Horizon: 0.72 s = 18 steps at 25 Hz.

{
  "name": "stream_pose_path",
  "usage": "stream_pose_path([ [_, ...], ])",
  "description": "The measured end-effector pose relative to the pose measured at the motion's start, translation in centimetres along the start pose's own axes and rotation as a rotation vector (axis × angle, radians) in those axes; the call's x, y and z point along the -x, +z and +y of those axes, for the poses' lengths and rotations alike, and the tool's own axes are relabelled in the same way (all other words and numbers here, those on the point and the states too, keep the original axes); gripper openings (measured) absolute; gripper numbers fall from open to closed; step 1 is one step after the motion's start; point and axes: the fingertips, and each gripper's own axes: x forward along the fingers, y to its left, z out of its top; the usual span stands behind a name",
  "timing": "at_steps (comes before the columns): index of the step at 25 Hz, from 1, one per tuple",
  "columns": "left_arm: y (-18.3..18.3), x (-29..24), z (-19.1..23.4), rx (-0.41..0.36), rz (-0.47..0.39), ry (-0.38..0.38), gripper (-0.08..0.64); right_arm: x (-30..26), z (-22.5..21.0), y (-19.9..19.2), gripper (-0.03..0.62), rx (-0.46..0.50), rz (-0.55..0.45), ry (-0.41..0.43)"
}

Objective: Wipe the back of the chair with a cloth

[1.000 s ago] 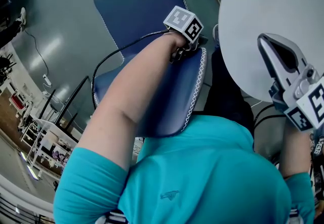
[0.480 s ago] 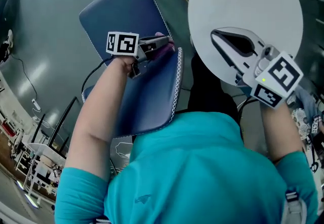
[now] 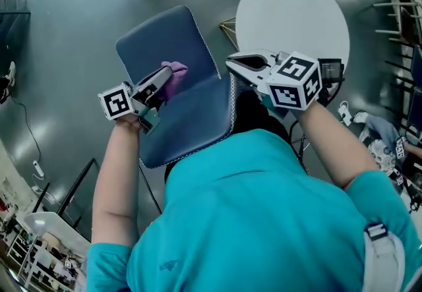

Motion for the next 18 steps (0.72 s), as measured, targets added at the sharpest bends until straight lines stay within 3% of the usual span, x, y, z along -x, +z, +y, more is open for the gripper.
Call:
stream_pose_path([
  [7,2.7,11.4,-7.2,-0.071,-0.214,-0.155,0.072,-1.3,7.2,2.9,-0.003,0.055,0.012,-0.004],
  [12,3.4,18.0,-12.1,-0.125,-0.299,-0.261,0.072,-0.5,11.4,5.4,-0.003,0.07,-0.047,-0.042],
  [15,3.0,21.2,-14.1,-0.158,-0.314,-0.259,0.072,0.3,13.2,6.4,-0.003,0.011,-0.113,-0.03],
  [18,2.0,22.8,-15.6,-0.191,-0.343,-0.21,0.072,2.3,13.3,6.7,-0.002,-0.026,-0.153,-0.015],
])
